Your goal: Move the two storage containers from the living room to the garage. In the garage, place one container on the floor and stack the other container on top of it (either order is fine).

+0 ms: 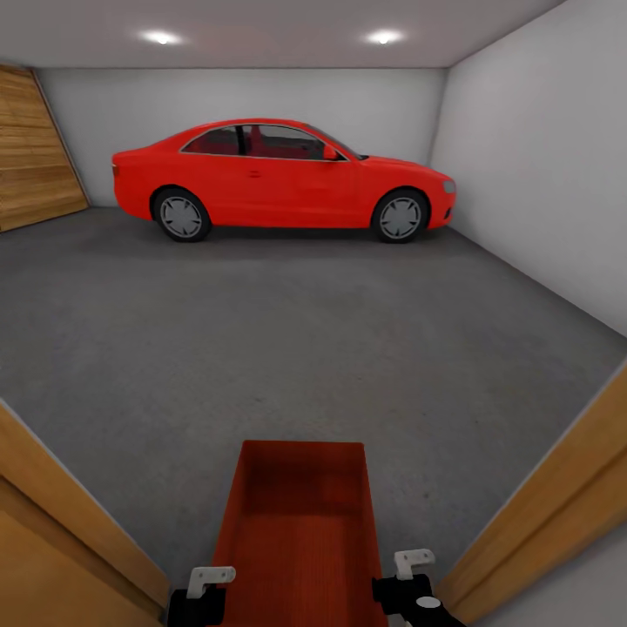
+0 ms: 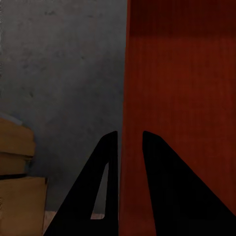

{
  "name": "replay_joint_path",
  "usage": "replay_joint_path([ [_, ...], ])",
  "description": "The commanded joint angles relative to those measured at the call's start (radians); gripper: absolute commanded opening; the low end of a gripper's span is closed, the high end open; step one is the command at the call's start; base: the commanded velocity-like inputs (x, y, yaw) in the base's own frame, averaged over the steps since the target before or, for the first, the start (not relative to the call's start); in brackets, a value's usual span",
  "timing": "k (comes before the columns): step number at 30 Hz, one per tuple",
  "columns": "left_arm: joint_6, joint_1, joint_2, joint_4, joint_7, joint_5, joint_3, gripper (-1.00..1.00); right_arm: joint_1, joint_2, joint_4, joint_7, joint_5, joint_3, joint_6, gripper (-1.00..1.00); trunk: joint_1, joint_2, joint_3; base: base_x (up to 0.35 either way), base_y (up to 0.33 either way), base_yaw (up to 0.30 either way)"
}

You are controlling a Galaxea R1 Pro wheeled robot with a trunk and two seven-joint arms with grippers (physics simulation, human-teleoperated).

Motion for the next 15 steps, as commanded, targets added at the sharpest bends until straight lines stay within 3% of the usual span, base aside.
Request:
replay_joint_path([
  [1,-0.003,-0.001,0.000,0.000,0.014,-0.002,0.004,-1.00,-0.001,-0.001,0.001,-0.010,0.004,0.005,-0.002,-1.00,0.000,0.000,-0.001,0.000,0.000,0.051],
  [15,-0.003,-0.001,0.001,0.000,0.015,-0.002,0.004,-1.00,-0.001,-0.001,0.001,-0.010,0.004,0.005,-0.002,-1.00,0.000,0.000,-0.001,0.000,0.000,0.010],
])
